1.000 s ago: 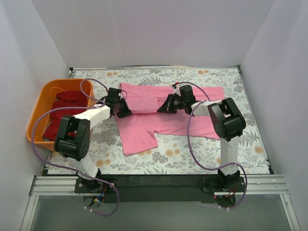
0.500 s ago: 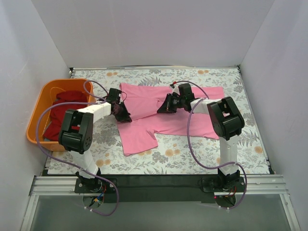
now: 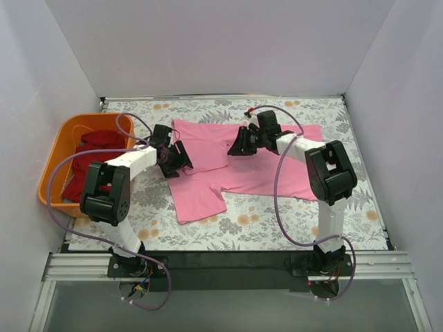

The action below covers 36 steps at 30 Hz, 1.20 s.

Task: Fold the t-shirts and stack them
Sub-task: Fold the tshirt

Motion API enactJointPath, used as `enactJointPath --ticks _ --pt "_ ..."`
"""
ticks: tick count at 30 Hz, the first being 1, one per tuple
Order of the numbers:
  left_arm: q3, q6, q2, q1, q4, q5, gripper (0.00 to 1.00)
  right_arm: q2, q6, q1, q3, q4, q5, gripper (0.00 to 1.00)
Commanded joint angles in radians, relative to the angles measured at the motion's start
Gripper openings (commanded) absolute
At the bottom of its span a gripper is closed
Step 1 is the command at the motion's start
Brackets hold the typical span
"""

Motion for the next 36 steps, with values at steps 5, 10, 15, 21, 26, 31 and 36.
enactJointPath --ticks 5,10,15,21,26,31,36 --pt "0.080 -0.017 -0.076 0.005 0.007 -0.038 0.44 0.029 -0.025 0.048 0.115 0.024 -0.020 0.31" --pt "0.106 -0.029 -0.021 -0.011 0.046 -0.032 0.36 0.078 0.037 0.053 0.090 0.113 -0.029 0.29" --pt "0.083 -0.042 0.045 -0.021 0.086 -0.030 0.30 0.114 0.003 0.052 0.074 0.116 0.000 0.28" --pt "0.011 -0.049 0.062 -0.021 0.102 -0.073 0.25 0.124 -0.022 0.047 0.044 0.114 0.012 0.28" --pt "-0.042 -0.051 -0.054 -0.021 0.090 -0.138 0.23 0.063 -0.054 0.030 0.005 0.088 0.037 0.28" --pt "-0.081 -0.026 -0.249 -0.019 0.031 -0.254 0.38 -0.114 -0.149 0.004 -0.049 -0.010 0.124 0.36" --pt "-0.183 -0.016 -0.422 -0.021 -0.029 -0.336 0.57 -0.332 -0.236 -0.046 -0.193 -0.165 0.297 0.45"
